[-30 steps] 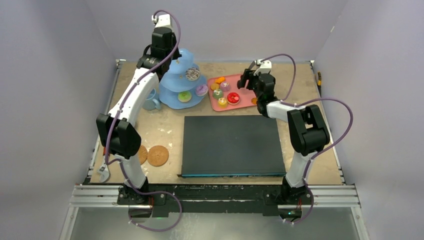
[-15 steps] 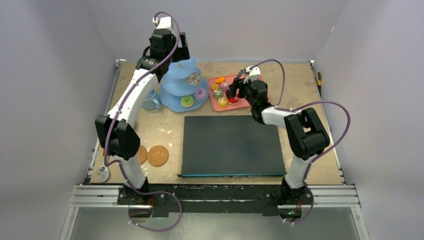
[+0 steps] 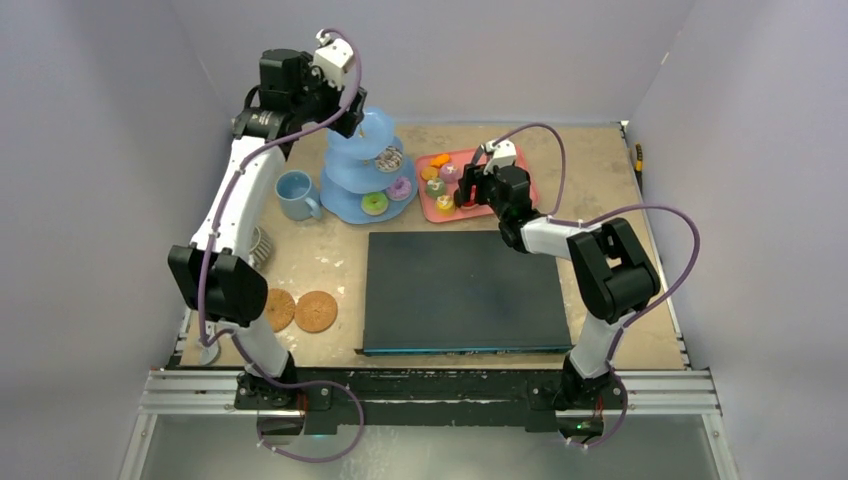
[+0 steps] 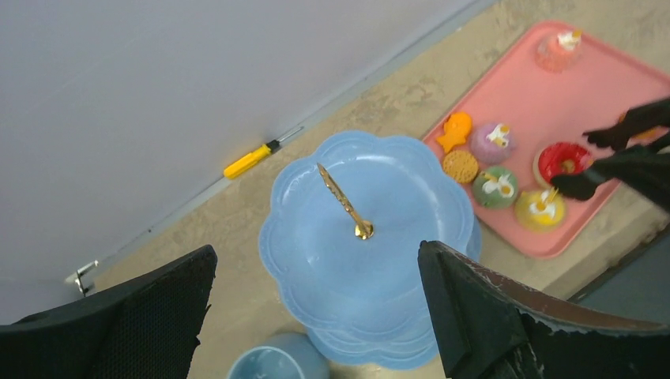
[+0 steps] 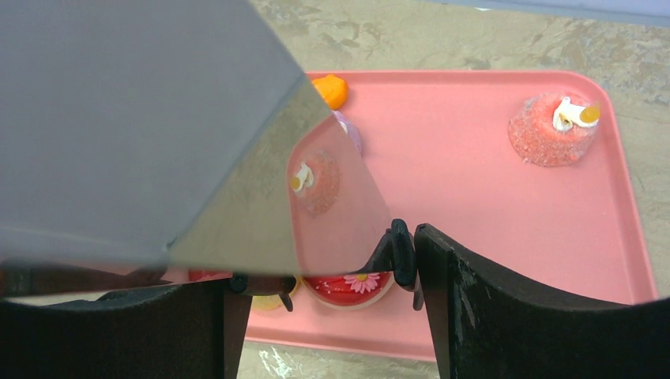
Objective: Serve the afternoon tea
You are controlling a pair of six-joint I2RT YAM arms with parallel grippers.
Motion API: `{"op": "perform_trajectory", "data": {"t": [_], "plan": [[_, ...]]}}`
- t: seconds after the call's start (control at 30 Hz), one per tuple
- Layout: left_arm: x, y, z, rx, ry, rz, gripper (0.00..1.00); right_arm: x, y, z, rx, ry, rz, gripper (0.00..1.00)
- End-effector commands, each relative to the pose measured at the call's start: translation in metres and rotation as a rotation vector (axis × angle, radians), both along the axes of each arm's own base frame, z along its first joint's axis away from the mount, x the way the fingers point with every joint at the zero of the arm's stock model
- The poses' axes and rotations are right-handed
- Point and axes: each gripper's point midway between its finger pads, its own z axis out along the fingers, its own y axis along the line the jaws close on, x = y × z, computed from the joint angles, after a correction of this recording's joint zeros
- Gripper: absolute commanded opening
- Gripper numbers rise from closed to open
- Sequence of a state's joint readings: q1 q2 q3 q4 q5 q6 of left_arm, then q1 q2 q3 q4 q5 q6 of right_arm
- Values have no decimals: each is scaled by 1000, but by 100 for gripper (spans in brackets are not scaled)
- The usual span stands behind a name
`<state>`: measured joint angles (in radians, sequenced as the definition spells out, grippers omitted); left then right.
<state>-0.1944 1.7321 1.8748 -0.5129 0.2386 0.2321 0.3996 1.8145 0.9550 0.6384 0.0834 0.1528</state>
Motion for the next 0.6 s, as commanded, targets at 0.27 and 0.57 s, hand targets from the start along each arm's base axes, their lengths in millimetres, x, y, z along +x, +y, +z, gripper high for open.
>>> {"op": "perform_trajectory", "data": {"t": [0.27,0.57], "plan": [[15,-9,-37,109,-61,-504,95,-2,5,25,48,-60,-6,69],[29,-5,-59,1,-44,-592,70,-4,8,23,74,-62,1,64]]}}
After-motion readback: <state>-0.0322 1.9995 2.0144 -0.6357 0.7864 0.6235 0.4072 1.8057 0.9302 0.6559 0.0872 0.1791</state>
